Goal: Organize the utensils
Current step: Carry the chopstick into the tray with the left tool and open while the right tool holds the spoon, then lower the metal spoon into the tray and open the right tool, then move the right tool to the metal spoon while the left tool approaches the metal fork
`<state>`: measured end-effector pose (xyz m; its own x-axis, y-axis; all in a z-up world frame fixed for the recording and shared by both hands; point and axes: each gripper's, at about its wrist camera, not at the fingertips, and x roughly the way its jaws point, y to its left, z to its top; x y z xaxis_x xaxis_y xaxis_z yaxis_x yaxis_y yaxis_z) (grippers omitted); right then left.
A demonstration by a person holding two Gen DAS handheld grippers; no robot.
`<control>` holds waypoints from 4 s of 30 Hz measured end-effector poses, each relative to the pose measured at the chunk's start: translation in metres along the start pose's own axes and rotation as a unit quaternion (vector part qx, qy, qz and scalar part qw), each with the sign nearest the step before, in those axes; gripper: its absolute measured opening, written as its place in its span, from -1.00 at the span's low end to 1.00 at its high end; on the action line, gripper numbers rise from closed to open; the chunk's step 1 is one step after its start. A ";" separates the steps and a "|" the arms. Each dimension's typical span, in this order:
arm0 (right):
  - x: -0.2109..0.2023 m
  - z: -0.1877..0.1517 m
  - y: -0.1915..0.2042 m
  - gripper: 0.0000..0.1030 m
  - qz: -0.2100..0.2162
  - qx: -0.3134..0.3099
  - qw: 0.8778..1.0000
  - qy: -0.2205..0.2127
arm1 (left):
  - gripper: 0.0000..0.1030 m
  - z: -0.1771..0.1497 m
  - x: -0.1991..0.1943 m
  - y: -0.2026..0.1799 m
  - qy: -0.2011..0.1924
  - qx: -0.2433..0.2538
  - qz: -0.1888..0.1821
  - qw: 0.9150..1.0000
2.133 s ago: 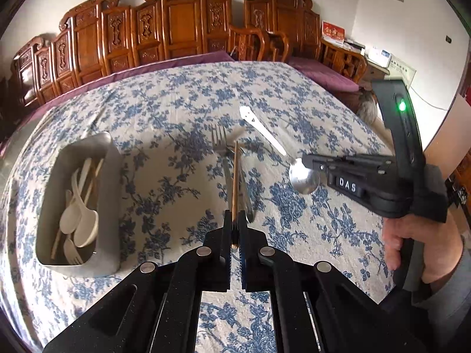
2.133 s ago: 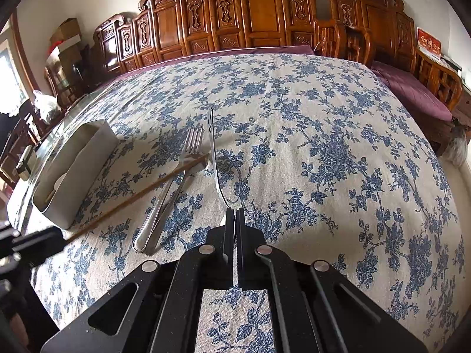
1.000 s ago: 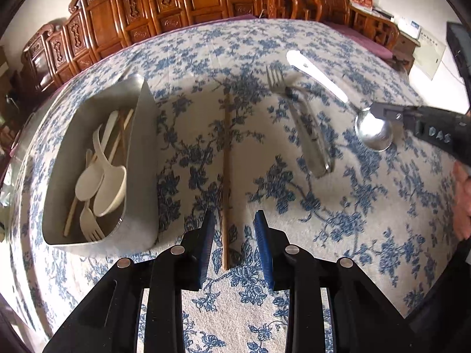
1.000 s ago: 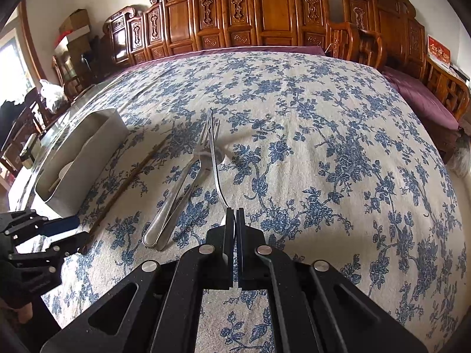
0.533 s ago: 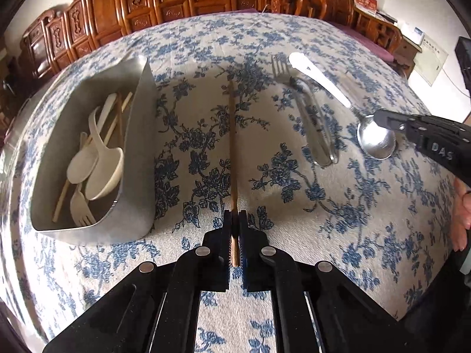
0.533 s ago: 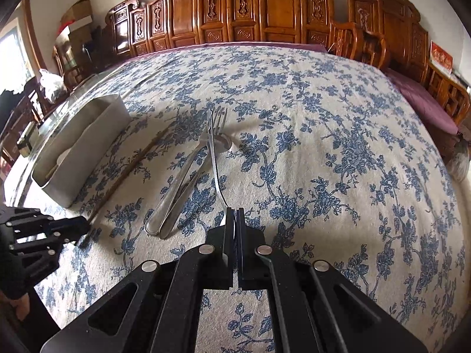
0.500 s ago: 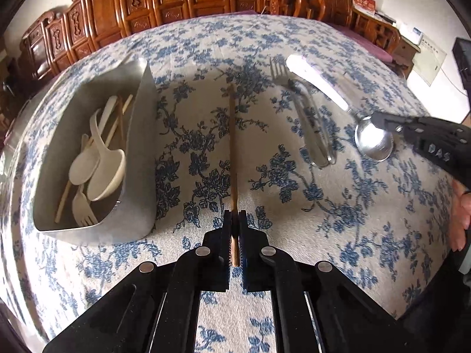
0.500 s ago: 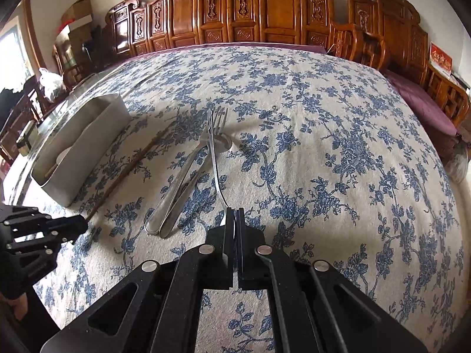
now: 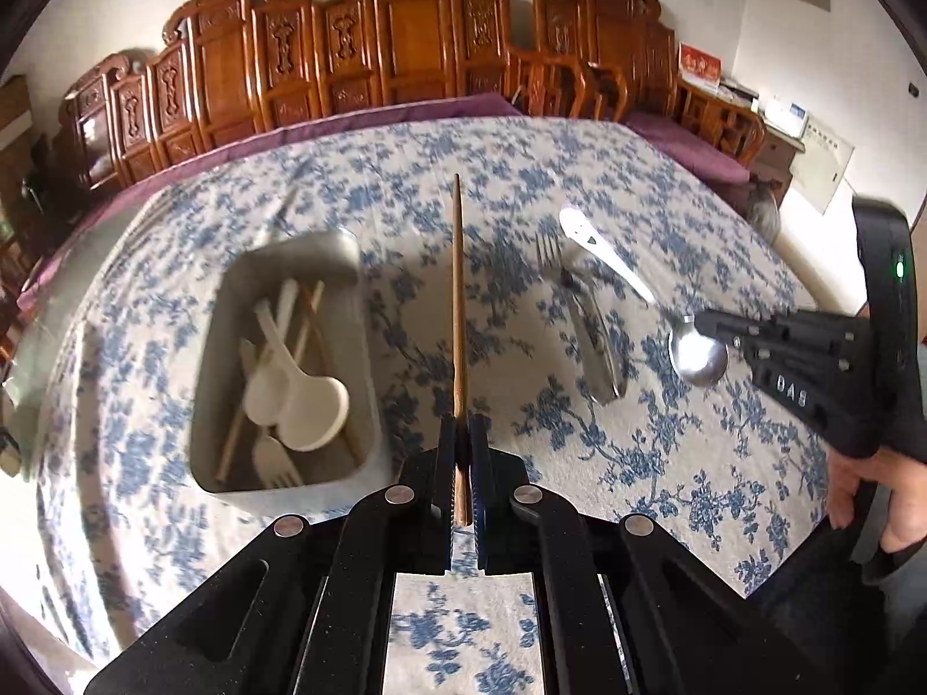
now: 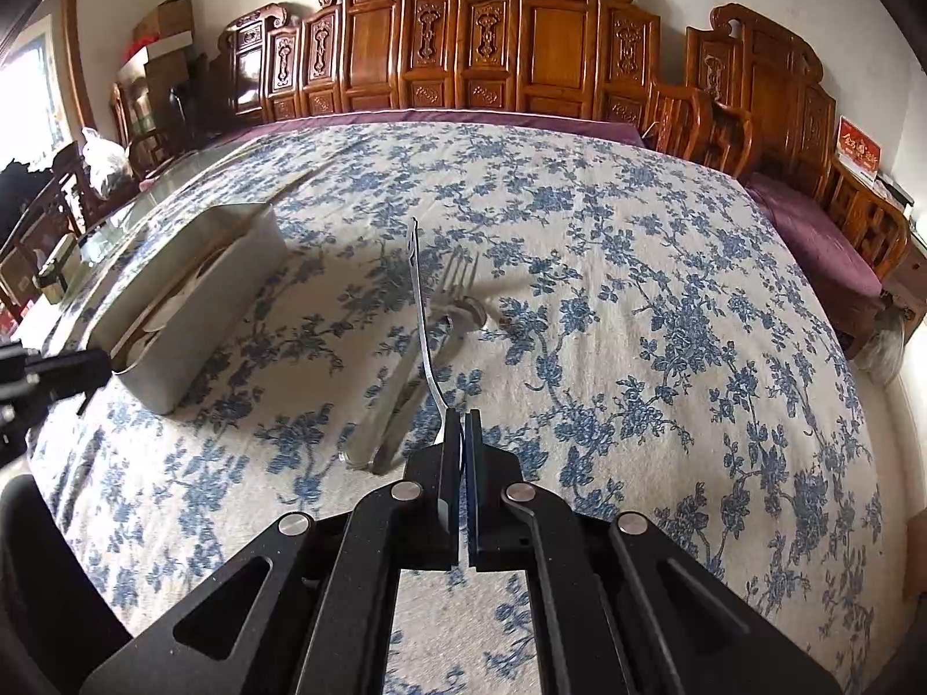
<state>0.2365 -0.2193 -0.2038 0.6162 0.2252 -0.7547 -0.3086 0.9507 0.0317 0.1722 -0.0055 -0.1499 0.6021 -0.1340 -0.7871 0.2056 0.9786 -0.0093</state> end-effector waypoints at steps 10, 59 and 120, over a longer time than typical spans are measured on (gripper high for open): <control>-0.015 0.015 0.036 -0.96 0.007 -0.025 1.000 -0.008 | -0.93 0.006 -0.005 0.044 0.004 -0.011 0.021 1.000; 0.047 0.077 0.205 -0.95 0.067 -0.037 0.997 0.024 | 0.71 -0.009 -0.062 0.199 -0.051 -0.131 0.054 0.989; -0.014 -0.006 0.070 0.30 -0.002 -0.028 0.999 -0.016 | 0.85 -0.014 -0.047 0.112 -0.022 -0.042 0.025 0.999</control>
<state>0.2022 -0.1568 -0.1952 0.6406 0.2297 -0.7327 -0.3456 0.9383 -0.0080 0.1562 0.1127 -0.1222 0.6435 -0.0899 -0.7601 0.1101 0.9936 -0.0242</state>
